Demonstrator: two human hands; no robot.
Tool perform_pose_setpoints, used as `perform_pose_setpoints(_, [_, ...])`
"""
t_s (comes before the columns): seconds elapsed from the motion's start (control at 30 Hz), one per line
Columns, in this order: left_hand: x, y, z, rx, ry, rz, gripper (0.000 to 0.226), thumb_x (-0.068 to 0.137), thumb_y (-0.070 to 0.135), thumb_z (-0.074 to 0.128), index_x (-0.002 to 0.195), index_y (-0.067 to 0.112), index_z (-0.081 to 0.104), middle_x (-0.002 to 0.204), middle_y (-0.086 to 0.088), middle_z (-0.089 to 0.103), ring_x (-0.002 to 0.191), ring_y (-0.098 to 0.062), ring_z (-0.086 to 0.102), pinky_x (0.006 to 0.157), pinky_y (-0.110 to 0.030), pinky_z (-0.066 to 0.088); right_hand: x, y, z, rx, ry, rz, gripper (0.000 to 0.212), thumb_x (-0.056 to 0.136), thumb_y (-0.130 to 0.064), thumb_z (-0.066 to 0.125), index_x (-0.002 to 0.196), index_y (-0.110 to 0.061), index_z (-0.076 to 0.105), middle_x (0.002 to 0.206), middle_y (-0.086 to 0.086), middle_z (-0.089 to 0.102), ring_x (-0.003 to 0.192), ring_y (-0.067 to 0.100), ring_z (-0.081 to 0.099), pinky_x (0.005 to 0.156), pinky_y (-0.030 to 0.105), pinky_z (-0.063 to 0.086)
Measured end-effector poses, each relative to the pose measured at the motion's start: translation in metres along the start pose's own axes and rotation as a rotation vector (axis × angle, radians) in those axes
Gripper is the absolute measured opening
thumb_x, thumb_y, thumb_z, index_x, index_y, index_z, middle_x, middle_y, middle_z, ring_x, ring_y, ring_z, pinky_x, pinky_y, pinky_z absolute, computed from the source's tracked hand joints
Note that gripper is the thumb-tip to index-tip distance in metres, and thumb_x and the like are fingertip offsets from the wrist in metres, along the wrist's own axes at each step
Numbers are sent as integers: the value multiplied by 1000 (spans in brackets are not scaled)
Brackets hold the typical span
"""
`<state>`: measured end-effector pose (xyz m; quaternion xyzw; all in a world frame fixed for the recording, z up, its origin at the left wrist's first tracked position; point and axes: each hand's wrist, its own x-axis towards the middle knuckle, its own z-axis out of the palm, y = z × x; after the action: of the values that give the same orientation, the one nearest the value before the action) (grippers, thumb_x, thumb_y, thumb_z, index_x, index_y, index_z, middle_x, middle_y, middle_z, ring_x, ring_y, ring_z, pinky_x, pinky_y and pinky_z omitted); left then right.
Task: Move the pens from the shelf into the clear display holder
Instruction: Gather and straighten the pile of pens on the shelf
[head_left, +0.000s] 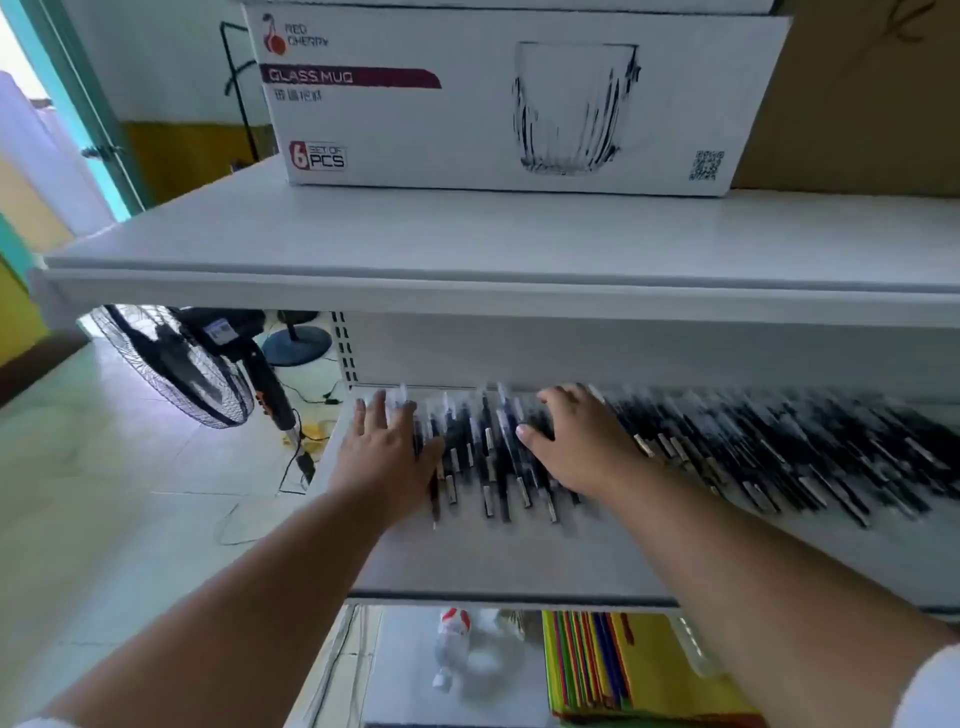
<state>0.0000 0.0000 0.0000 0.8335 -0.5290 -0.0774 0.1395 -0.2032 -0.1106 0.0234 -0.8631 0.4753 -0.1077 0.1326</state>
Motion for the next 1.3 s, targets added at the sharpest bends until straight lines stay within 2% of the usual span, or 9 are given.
perform_pose_setpoints(0.07, [9, -4, 4, 17, -22, 4, 73, 98, 63, 27, 157, 24, 10, 165, -11, -3, 151, -31, -10, 121, -43, 1, 1, 0, 9, -79, -26, 71, 65, 97, -54, 42, 147, -14, 34, 154, 11, 32, 142, 28, 29, 114, 37, 26])
perform_pose_setpoints(0.2, [15, 5, 12, 2, -26, 78, 74, 97, 63, 28, 156, 21, 15, 165, -10, 1, 152, -29, -4, 122, -41, 2, -2, 0, 28, -72, -59, 154, 67, 99, -57, 33, 151, -15, 28, 163, 11, 12, 149, 28, 9, 120, 39, 10])
perform_pose_setpoints(0.37, [16, 24, 12, -127, -61, 171, 67, 98, 57, 37, 154, 22, 24, 165, -7, 6, 151, -27, 7, 120, -40, 14, 2, -8, 28, 27, -62, 157, 69, 98, -57, 37, 153, -17, 23, 163, 7, 12, 150, 25, 11, 121, 41, 15])
perform_pose_setpoints(0.5, [20, 15, 9, -163, 51, 120, 62, 97, 57, 34, 150, 25, 30, 164, -6, 15, 151, -25, 9, 121, -42, 17, -5, 8, 13, 69, 0, 120, 68, 100, -50, 41, 155, -15, 20, 163, 4, 14, 150, 19, 11, 121, 38, 16])
perform_pose_setpoints(0.67, [17, 12, 18, -109, -83, 70, 72, 96, 62, 30, 156, 26, 13, 166, -6, 4, 152, -25, -4, 122, -41, 7, -13, 13, 23, -9, -106, 114, 70, 100, -55, 33, 156, -18, 15, 165, 2, 6, 151, 18, 3, 122, 38, 11])
perform_pose_setpoints(0.8, [18, 26, 19, -95, -112, 101, 74, 96, 64, 30, 157, 27, 11, 166, -6, -6, 152, -27, -7, 123, -41, 6, -6, 3, 28, 8, -120, 145, 70, 100, -55, 33, 157, -18, 12, 165, 3, 0, 152, 19, -1, 122, 38, 8])
perform_pose_setpoints(1.0, [17, 9, 10, -134, -112, 51, 73, 98, 62, 28, 158, 26, 7, 166, -3, -5, 152, -22, -4, 122, -41, 10, -6, 18, 11, 92, -109, 141, 67, 101, -49, 39, 156, -17, 18, 164, 0, 11, 151, 16, 9, 122, 36, 13])
perform_pose_setpoints(1.17, [15, 20, 17, -10, -163, 167, 80, 98, 63, 22, 157, 18, -7, 165, -5, -10, 151, -21, -10, 121, -33, -4, -9, 3, 30, 83, -145, 133, 68, 103, -50, 30, 157, -17, 9, 164, -6, -7, 151, 13, -5, 119, 33, 3])
perform_pose_setpoints(1.3, [25, 30, 20, -52, -178, 173, 79, 99, 61, 21, 157, 15, -7, 165, -4, -7, 152, -18, -7, 122, -33, -1, -1, -8, 27, 169, -137, 110, 65, 104, -46, 33, 157, -17, 11, 165, -4, -4, 151, 10, -3, 118, 28, 3])
